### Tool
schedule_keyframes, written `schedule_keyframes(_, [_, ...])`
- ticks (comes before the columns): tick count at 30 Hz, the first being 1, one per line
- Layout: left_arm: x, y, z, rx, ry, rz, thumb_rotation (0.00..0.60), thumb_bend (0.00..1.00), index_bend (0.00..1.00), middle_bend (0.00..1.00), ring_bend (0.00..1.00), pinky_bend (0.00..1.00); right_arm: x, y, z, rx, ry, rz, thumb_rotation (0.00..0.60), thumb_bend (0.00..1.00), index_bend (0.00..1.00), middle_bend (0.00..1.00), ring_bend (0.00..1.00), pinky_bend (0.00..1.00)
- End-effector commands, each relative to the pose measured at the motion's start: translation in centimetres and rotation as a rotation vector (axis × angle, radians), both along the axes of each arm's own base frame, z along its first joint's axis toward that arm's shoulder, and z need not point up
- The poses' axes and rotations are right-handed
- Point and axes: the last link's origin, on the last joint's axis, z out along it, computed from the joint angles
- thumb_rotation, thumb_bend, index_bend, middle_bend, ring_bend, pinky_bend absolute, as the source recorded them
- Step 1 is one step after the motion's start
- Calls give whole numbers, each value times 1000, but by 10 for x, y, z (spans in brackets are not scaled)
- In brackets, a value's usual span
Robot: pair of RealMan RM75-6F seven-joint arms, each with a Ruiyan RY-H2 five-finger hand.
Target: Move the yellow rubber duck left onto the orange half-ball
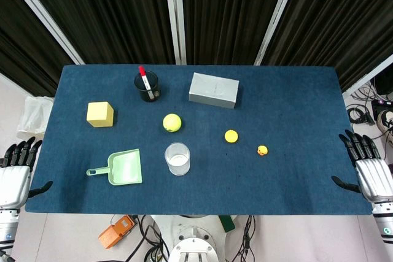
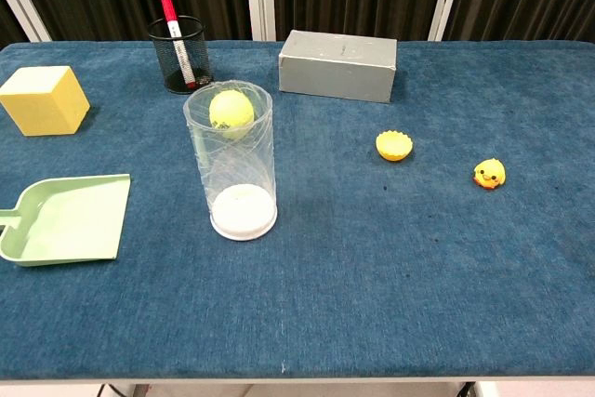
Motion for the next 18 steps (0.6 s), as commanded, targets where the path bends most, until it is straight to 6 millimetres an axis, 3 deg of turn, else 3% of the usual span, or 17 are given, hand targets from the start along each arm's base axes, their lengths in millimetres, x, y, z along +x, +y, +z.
schedule_keyframes(1, [-1,0,0,3,-2,0,600,50,72,18,0,13,2,0,-2,2,-6,8,600,237,0,0,0,0])
schedule_keyframes(9, [-1,1,-2,1,-5,-4,600,50,72,18,0,13,12,-10,-15,39,29,35,600,239,35,10,0,19])
schedule_keyframes(13, [0,3,-4,-7,-13,-9,600,50,72,18,0,13,27,-36,-36,130,99,62,600,277,162,11,0,25])
schedule_keyframes(18, [0,4,-4,-4,-13,-13,600,50,72,18,0,13,52,-75,-77,262,186,94,600,284,205,11,0,38])
